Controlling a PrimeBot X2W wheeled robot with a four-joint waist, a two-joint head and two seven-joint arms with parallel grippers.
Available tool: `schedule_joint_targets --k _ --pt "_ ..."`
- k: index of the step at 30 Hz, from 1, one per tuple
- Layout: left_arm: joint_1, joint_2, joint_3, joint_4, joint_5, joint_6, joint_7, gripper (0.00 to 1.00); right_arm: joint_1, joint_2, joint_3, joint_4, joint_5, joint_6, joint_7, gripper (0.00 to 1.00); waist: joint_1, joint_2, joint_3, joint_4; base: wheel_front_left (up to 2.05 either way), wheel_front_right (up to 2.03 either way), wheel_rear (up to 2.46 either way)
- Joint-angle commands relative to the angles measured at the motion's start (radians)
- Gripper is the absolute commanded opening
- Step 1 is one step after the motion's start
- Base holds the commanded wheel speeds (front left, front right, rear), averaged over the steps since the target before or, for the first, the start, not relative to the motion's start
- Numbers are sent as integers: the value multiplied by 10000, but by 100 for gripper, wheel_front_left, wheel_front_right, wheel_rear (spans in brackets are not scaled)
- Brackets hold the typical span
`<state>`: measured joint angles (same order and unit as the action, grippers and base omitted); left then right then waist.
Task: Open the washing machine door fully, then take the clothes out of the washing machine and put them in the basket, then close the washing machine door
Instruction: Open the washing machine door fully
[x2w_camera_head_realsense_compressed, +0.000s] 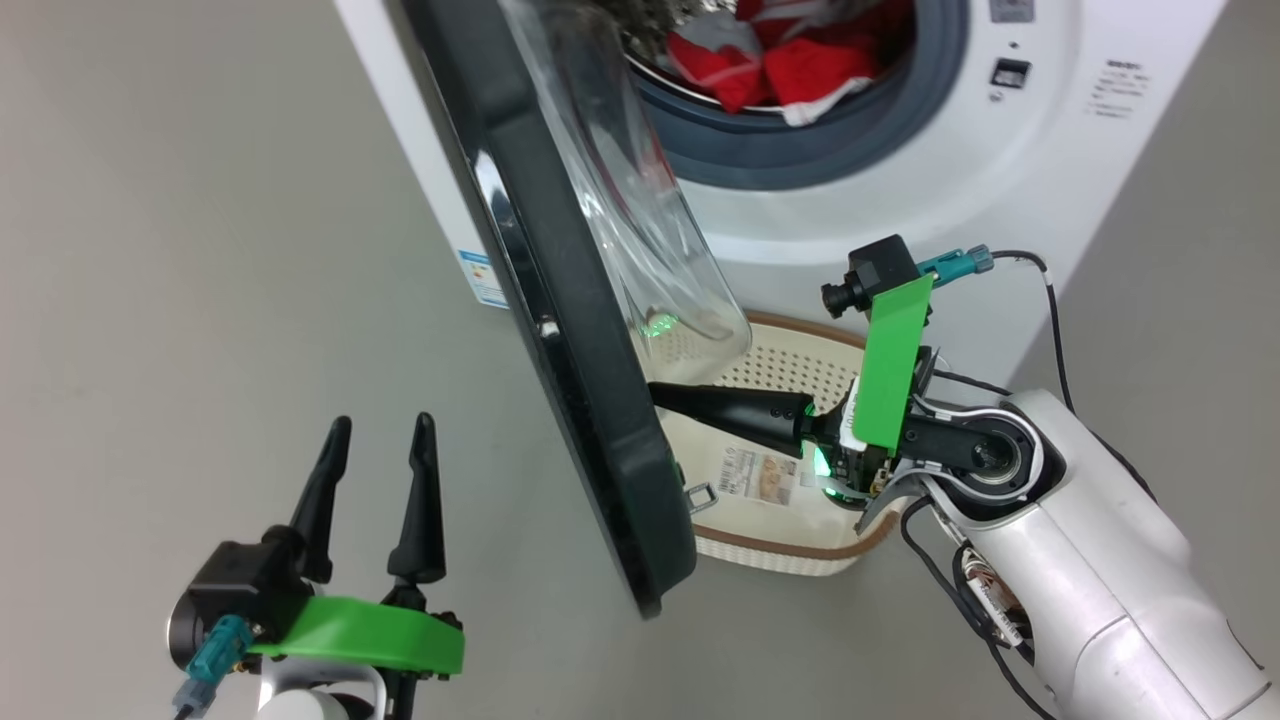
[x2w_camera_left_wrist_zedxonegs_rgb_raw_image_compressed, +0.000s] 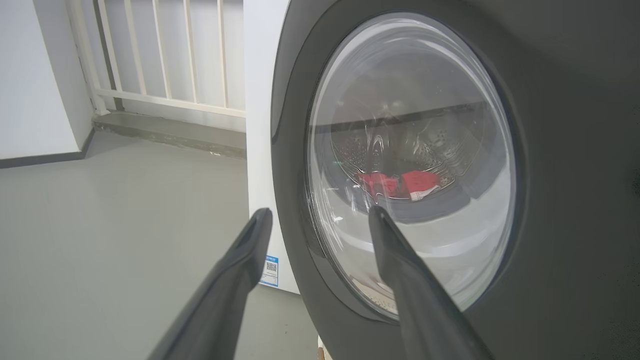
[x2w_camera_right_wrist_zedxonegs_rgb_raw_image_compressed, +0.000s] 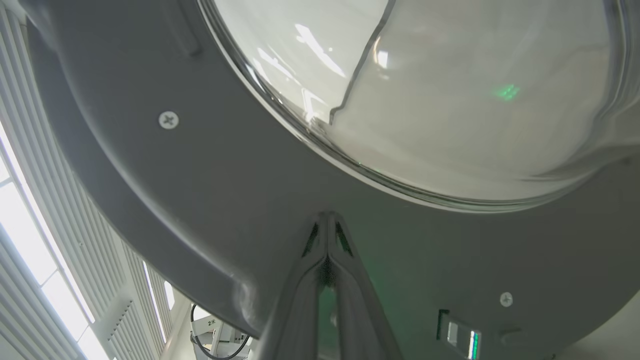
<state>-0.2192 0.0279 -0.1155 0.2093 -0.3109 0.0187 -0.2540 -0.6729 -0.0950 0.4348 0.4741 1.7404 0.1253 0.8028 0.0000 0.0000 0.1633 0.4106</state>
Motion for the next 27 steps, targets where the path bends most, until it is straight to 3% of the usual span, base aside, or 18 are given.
schedule_joint_targets --k 1,15,27 --pt "36 223 347 -177 -41 64 -78 100 130 349 155 -244 -84 54 59 0 0 0 -318 415 0 0 0" --pt "256 223 243 -20 2 100 -78 100 415 433 244 107 -48 54 -67 0 0 0 -852 1260 0 0 0" --pt "552 223 396 61 100 124 -78 100 704 445 291 358 32 54 -461 0 0 0 -1258 1186 0 0 0"
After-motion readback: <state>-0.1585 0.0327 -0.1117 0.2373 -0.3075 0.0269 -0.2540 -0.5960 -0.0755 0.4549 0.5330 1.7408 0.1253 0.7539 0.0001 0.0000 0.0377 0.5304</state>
